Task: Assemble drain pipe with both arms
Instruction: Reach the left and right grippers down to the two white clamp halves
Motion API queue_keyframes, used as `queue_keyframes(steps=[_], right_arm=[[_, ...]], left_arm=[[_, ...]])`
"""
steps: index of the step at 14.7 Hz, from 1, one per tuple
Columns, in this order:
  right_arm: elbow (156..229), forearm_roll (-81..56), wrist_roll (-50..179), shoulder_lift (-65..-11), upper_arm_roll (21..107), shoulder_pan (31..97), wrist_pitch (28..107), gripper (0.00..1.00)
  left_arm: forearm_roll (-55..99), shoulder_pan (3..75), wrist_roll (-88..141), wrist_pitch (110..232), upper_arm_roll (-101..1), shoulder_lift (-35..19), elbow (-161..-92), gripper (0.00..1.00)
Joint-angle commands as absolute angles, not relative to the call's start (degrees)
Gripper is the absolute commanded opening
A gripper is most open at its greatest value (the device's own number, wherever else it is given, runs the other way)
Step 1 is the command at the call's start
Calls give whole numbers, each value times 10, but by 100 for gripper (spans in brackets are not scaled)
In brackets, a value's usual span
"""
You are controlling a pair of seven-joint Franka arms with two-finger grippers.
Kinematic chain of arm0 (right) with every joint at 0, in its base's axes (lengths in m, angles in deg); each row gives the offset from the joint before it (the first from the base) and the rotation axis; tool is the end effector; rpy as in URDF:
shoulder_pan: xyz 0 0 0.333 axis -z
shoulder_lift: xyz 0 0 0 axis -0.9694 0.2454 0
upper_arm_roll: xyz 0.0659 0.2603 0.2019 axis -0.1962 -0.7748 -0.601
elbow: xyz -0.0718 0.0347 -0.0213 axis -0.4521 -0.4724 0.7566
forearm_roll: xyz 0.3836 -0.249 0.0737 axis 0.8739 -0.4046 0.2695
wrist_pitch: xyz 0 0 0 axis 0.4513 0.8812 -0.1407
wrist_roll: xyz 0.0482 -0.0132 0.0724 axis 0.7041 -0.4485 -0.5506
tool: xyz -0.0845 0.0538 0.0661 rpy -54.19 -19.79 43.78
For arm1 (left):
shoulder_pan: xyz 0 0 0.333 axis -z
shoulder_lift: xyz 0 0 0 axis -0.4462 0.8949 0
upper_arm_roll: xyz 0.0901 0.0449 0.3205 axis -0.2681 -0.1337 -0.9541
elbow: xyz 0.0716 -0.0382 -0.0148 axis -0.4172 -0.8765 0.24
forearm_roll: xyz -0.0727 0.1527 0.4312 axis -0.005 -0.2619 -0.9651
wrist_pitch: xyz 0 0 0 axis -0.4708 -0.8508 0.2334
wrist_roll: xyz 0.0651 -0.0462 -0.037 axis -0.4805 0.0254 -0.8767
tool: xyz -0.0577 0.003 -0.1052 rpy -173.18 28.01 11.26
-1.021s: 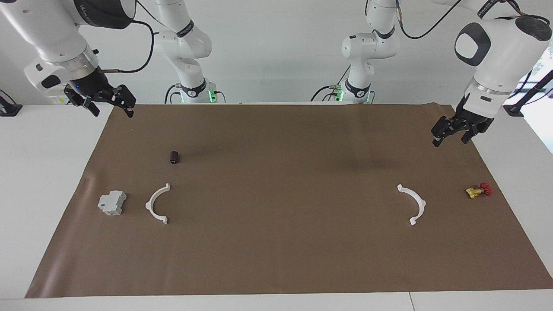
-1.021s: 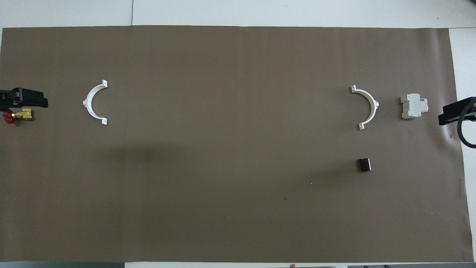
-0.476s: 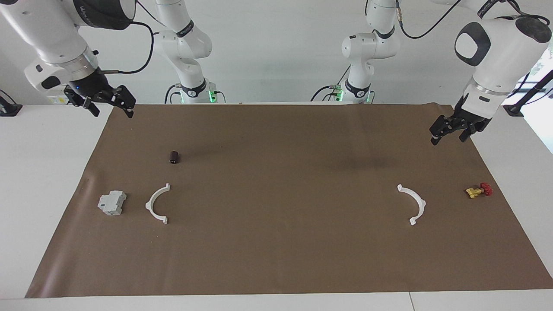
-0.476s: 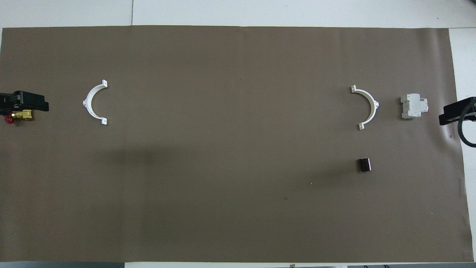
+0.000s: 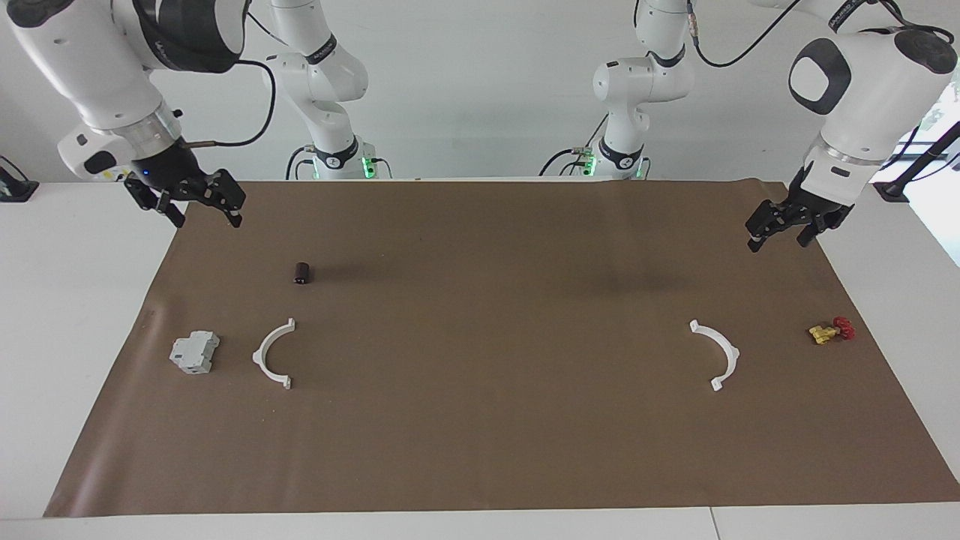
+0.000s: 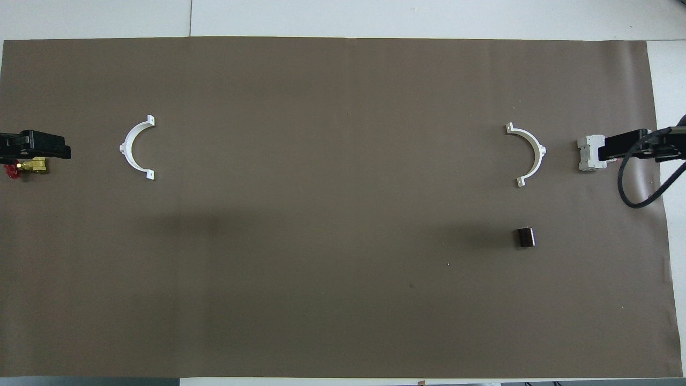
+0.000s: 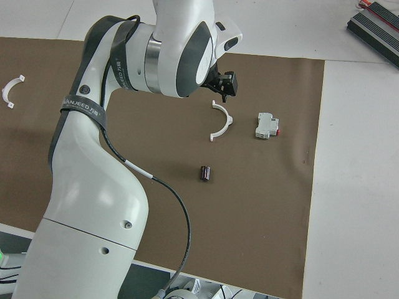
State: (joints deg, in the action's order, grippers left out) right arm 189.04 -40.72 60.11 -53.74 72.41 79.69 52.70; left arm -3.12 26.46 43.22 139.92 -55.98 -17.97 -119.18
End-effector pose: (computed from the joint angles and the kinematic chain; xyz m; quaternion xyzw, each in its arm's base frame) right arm 0.6333 -0.0521 0.5605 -0.9993 0.0164 -0.0259 0.0210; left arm 0.6406 0.0305 0.5461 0.9988 0.0107 0.0476 0.0010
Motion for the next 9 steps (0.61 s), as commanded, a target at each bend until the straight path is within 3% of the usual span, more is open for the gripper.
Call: queue_keyframes(steps=[1, 9], right_arm=[[1909, -395, 638, -484, 721, 792, 607, 100], [1899, -399, 716, -325, 722, 810, 764, 100]], left_arm=[[-29, 270, 440, 1443, -562, -152, -1202, 100], [-30, 277, 440, 1575, -562, -69, -1238, 100]])
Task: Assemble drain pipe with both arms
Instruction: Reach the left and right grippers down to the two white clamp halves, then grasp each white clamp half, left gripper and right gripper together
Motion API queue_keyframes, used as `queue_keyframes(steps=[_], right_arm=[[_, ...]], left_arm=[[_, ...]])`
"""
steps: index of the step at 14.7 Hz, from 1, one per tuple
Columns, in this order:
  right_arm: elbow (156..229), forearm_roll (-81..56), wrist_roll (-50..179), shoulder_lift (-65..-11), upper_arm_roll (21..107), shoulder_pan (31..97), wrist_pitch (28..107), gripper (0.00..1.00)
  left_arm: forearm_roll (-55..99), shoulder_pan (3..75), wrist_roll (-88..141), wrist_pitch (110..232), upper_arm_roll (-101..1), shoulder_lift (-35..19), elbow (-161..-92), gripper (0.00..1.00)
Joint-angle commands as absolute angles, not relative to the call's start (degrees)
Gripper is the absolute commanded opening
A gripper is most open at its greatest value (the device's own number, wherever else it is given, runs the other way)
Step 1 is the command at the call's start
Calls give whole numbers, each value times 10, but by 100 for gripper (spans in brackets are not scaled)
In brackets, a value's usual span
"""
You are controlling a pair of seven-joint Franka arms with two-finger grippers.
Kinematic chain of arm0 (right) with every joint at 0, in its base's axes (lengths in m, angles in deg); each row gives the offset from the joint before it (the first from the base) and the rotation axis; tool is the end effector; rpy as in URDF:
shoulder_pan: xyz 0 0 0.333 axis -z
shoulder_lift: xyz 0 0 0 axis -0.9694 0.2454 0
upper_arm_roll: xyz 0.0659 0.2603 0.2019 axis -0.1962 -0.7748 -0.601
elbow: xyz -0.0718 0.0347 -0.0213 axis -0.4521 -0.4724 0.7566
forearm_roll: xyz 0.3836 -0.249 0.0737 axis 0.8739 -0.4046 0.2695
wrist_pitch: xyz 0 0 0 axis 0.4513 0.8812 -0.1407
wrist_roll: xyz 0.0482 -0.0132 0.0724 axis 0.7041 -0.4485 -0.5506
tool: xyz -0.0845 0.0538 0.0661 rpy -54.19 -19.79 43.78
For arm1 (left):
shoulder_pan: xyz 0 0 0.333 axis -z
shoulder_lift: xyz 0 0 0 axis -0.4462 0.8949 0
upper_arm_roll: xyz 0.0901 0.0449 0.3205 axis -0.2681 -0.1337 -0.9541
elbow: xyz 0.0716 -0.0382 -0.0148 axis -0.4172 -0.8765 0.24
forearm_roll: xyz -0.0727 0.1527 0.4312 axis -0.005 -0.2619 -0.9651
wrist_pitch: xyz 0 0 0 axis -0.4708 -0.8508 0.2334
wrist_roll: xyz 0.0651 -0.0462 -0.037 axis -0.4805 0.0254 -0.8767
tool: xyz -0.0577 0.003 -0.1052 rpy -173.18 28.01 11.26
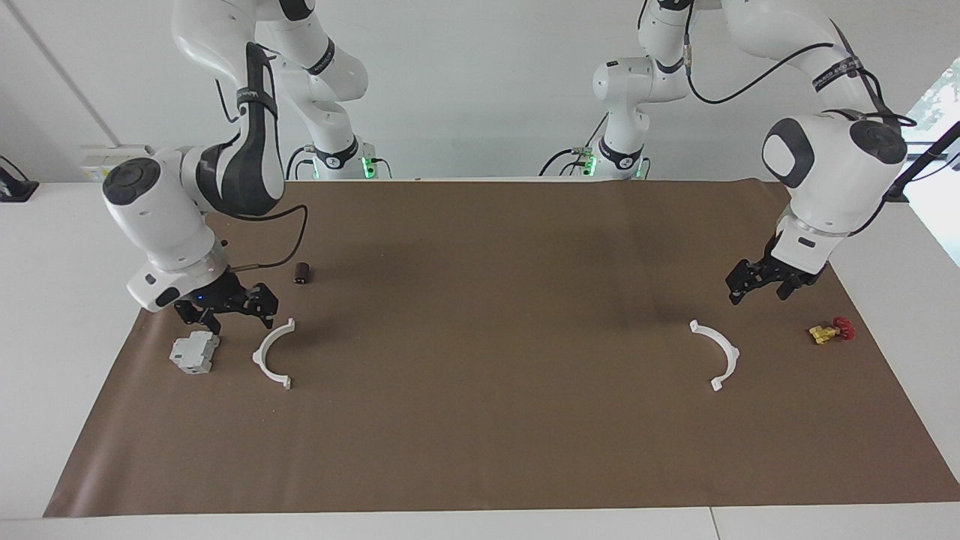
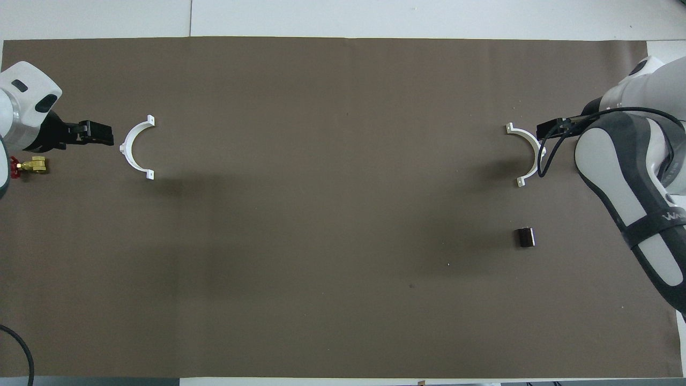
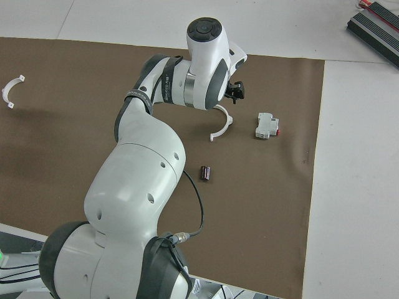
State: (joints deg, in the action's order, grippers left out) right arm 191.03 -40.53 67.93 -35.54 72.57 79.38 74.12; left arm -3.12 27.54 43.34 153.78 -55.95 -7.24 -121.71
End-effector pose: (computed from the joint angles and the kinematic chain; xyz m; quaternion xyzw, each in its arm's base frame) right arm 0.7105 -0.0581 0.3609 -0.9982 -0.0451 -0.0372 0.0124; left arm 0.6883 0.0183 0.4207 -0.9986 0.0000 -0.0528 0.0034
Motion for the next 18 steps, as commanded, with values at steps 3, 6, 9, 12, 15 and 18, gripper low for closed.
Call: queue_keyframes(steps=[3, 6, 9, 12, 15, 18], right_arm=[[1918, -397, 748, -312, 722, 817, 791, 100], [1939, -394, 747, -301, 721, 812, 822, 93], [1956, -393, 745, -302, 721, 809, 834, 82], [1973, -393, 751, -301, 721, 812, 857, 75], [1974, -393, 750, -301, 722, 811, 859, 70], [1975, -393, 752, -299, 722, 813, 859, 65]], left_arm=[[-29, 276, 440, 1625, -563, -40, -1247, 100], [-29, 272, 440, 1668, -563, -9, -1255, 100], [-29, 273, 440, 1699, -563, 20, -1260, 100], [-29, 270, 439, 1737, -563, 48, -1260, 100], [-29, 268, 439, 1747, -563, 53, -1263, 100], [-29, 268, 439, 1750, -563, 52, -1272, 91]])
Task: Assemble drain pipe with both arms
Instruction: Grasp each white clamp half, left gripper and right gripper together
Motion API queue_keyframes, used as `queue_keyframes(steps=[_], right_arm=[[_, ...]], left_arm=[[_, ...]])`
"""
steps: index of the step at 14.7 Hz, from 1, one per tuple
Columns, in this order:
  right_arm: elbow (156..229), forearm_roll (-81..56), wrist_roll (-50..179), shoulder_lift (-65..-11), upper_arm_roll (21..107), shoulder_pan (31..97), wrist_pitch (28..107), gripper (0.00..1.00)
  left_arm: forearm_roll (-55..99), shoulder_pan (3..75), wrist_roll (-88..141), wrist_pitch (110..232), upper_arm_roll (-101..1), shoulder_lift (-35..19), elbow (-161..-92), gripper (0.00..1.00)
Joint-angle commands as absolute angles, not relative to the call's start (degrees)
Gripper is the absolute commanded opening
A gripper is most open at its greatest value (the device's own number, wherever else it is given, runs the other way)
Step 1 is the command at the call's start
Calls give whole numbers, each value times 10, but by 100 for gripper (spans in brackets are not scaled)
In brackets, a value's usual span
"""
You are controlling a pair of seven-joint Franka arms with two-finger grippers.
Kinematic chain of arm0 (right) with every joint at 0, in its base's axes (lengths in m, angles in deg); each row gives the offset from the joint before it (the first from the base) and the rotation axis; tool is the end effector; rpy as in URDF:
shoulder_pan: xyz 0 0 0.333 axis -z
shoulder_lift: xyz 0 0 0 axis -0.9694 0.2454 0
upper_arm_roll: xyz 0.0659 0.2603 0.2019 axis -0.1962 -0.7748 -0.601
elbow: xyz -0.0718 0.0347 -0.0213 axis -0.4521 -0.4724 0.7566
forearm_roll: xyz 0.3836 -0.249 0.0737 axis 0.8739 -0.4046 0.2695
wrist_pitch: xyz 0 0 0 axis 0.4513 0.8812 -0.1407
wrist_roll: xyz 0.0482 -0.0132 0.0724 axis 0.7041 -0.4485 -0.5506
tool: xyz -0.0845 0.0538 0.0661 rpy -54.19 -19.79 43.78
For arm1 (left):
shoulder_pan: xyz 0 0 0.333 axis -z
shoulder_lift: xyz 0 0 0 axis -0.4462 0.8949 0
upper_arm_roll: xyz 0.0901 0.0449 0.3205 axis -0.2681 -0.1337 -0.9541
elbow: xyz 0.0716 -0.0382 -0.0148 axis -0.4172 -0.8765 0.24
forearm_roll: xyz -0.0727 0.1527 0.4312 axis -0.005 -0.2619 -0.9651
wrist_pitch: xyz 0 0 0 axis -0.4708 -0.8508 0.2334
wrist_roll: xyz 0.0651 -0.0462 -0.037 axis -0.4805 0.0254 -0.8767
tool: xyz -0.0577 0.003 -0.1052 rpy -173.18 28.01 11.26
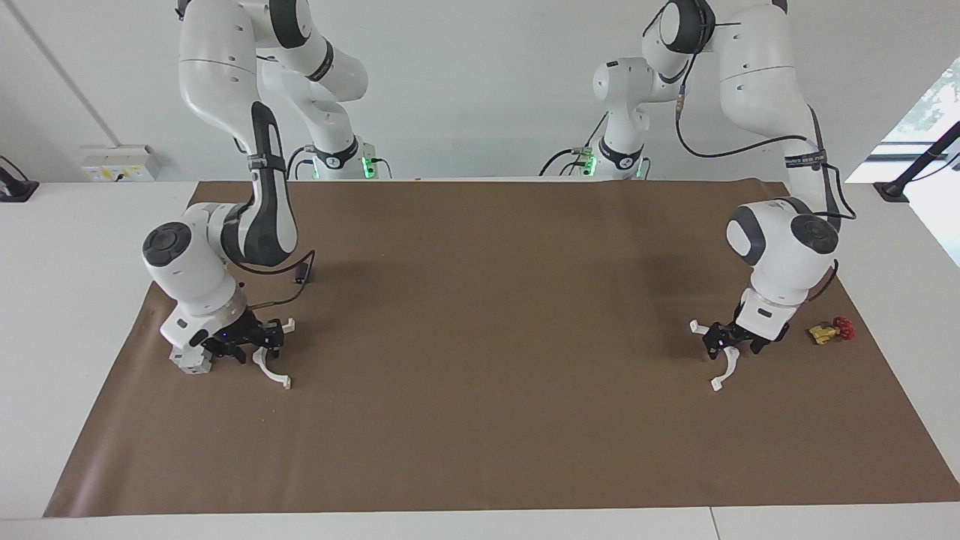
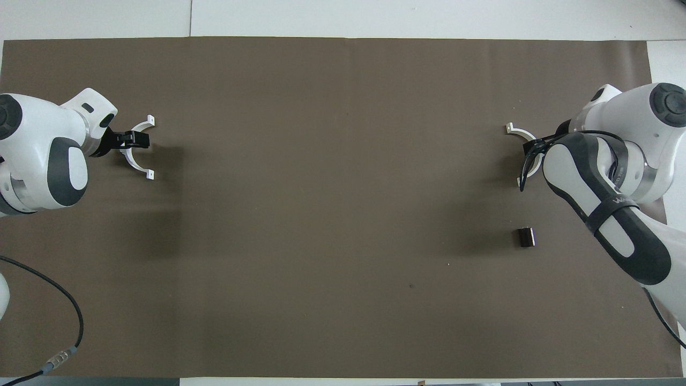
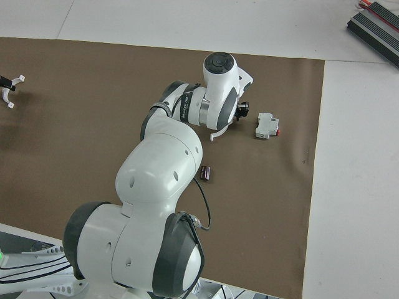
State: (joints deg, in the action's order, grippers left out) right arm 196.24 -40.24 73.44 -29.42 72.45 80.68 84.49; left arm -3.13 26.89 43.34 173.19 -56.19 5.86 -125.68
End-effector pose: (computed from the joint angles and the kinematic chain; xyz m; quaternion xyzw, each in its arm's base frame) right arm 0.6988 -0.0732 0.2556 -0.9965 -0.0777 -0.0293 0.0101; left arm 0.7059 0.0298 0.2588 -0.9973 -0.0061 -0.0730 0.0110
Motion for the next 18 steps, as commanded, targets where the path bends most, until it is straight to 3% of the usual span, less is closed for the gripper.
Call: queue_keyframes(steps=[1, 3, 4, 5, 6, 8, 9, 12, 15, 18], right_arm=[[1975, -393, 753, -298, 722, 812, 859, 61], [1976, -393, 753, -298, 721, 812, 859, 52], [1977, -393, 753, -298, 722, 812, 859, 50], [1979, -393, 754, -298, 722, 812, 859, 49], [1982, -393, 759, -298, 721, 812, 868, 49], [1995, -393, 769, -299, 721, 813, 884, 46], [1994, -393, 769, -299, 721, 813, 884, 38], [1985, -393, 769, -299, 721, 811, 875, 2], [1962, -392, 763, -299, 720, 797, 853, 0], [1872, -394, 696, -299, 720, 749, 745, 0]], left_arm=[[-29, 267, 439, 1750, -563, 52, -1272, 88], [-29, 259, 440, 1753, -563, 52, -1272, 82], [-29, 259, 439, 1755, -563, 52, -1272, 68], [-29, 258, 438, 1755, -563, 52, -1272, 42], [-29, 258, 436, 1755, -563, 52, -1272, 2], [-29, 257, 436, 1755, -563, 52, -1271, 0], [-29, 257, 437, 1754, -563, 52, -1271, 0], [-29, 258, 438, 1749, -563, 52, -1268, 0], [-29, 258, 439, 1746, -564, 46, -1265, 0], [-29, 258, 438, 1739, -565, 35, -1264, 0]])
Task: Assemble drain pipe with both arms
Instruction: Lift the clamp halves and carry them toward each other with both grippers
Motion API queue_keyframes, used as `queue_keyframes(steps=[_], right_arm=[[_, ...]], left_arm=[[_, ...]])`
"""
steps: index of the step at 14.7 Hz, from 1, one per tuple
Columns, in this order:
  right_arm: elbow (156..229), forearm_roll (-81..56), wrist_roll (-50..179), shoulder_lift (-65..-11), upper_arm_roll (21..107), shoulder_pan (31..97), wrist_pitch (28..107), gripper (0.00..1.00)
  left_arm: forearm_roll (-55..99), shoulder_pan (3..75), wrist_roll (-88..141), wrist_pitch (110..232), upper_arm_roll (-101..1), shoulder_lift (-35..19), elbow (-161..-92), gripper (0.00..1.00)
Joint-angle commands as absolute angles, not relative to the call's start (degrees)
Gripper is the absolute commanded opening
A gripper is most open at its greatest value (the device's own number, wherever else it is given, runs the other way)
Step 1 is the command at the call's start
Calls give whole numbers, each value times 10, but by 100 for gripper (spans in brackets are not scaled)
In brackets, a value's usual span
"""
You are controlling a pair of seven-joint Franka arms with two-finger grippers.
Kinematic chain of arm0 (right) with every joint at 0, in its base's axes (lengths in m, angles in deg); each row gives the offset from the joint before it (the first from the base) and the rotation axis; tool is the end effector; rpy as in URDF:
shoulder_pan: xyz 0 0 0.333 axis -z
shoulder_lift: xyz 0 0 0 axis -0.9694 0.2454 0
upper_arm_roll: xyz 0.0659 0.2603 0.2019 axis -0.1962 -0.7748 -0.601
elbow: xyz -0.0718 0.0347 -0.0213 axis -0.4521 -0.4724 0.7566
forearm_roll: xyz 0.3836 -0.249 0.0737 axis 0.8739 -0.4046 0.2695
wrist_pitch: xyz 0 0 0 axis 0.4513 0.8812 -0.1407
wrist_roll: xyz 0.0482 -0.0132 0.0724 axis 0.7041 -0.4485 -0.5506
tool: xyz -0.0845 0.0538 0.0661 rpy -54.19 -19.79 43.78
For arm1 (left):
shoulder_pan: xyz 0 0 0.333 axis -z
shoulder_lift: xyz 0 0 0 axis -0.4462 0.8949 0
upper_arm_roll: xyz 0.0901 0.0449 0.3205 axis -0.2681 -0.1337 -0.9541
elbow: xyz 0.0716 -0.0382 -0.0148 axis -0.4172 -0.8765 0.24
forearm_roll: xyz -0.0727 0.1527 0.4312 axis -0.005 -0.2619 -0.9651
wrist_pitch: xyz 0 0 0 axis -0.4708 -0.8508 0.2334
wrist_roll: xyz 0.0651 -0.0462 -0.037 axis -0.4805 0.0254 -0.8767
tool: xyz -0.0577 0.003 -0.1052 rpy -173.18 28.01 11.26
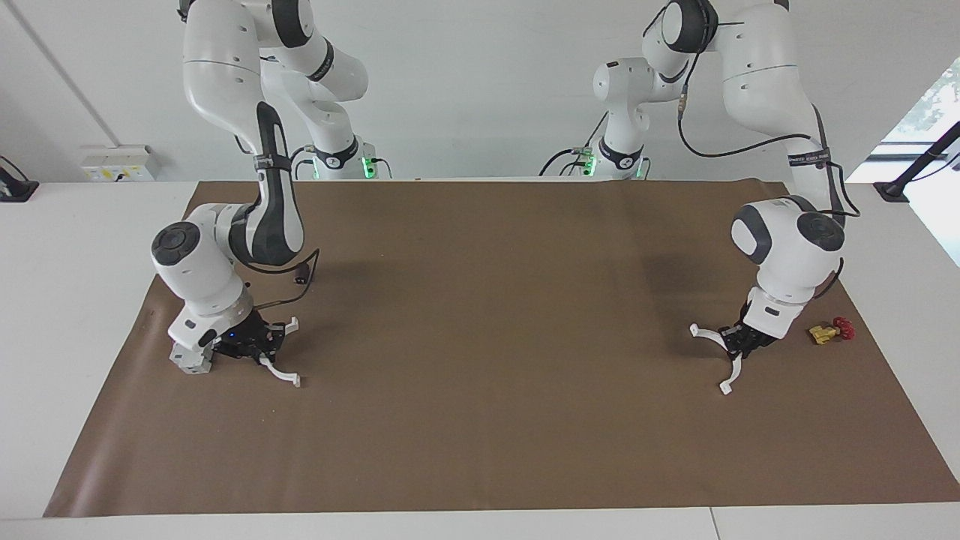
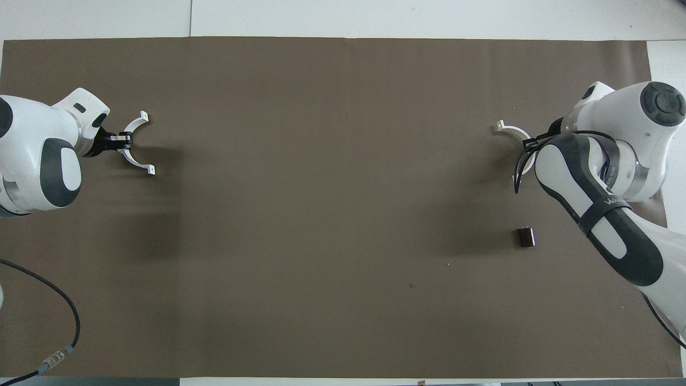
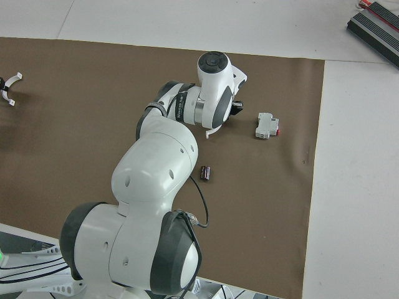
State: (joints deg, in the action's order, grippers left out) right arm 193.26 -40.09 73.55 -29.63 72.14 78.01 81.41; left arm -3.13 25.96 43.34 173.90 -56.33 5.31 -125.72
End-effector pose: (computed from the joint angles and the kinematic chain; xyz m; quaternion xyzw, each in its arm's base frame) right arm 0.7135 -0.0369 0.2791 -0.9940 -0.1045 -0.0305 0.0138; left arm 0.7069 0.0430 0.2666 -0.9963 -0.0153 -0.0835 0.0124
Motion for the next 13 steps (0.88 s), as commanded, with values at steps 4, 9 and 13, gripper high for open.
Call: queue_keyframes(steps=[4, 9, 13], right_arm=[[1810, -400, 482, -285, 720, 631, 699, 0], [1753, -422, 282, -245, 720, 503, 687, 0], [1727, -422, 225, -210, 720, 457, 720, 0]], left_arm=[[-29, 258, 438, 1704, -566, 12, -1251, 0], [-29, 261, 437, 1683, -566, -1, -1247, 0], [-28, 261, 437, 1678, -566, -6, -1243, 0]])
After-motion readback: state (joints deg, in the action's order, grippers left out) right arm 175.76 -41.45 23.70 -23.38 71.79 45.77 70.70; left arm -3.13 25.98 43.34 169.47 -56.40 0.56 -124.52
